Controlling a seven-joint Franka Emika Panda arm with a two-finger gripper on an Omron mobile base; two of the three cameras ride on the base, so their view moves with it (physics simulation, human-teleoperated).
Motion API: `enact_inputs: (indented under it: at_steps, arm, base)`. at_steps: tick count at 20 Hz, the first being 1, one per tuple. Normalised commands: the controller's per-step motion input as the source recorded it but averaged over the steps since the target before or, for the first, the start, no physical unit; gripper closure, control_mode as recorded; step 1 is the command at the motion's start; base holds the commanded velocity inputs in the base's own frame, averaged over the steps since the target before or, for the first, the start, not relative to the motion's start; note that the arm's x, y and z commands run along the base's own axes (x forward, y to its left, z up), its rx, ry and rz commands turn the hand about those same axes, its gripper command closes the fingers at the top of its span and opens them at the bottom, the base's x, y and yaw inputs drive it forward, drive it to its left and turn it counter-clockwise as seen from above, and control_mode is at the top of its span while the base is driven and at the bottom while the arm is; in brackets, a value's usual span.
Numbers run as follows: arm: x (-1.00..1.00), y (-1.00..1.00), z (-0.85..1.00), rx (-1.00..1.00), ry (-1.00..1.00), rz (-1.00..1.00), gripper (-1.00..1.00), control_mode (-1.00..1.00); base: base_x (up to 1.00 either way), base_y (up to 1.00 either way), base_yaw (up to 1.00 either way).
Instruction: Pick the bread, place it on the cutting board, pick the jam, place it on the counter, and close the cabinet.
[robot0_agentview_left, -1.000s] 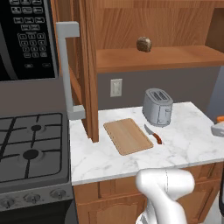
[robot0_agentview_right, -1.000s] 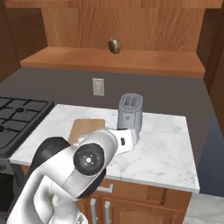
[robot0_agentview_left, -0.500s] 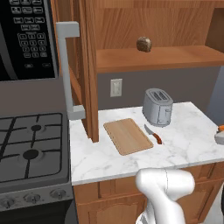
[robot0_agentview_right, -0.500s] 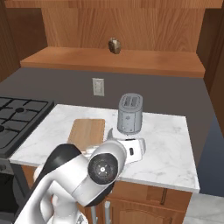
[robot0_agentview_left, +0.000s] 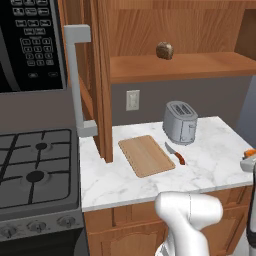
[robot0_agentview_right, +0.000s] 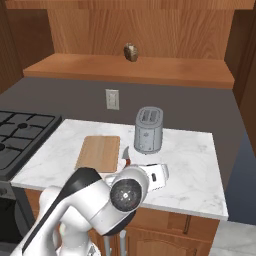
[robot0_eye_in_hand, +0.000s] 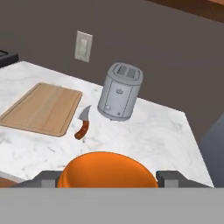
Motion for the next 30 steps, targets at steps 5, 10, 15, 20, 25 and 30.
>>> enact_inputs:
  at_steps: [5, 10, 15, 20, 25, 30]
  arm:
    - [0.51, 0.00, -0.39, -0.05, 0.00, -0.01, 1.00, -1.00]
    - [0.61, 0.00, -0.21, -0.01, 0.00, -0.03, 1.00, -1.00]
    - [0.61, -0.08, -0.12, 0.00, 0.00, -0.03, 1.00, -1.00]
    - [0.42, -0.22, -0.12, 0.00, 0.00, -0.03, 1.00, -1.00]
    - [0.06, -0.36, -0.11, 0.00, 0.00, 0.00, 1.00, -1.00]
    - [0.00, -0.31, -0.16, 0.00, 0.02, 0.00, 1.00, -1.00]
  base:
    - [0.00, 0.00, 0.00]
    - [0.00, 0.00, 0.00]
    - [0.00, 0.00, 0.00]
    - [0.00, 0.00, 0.00]
    - [0.00, 0.00, 0.00]
    - [0.00, 0.00, 0.00]
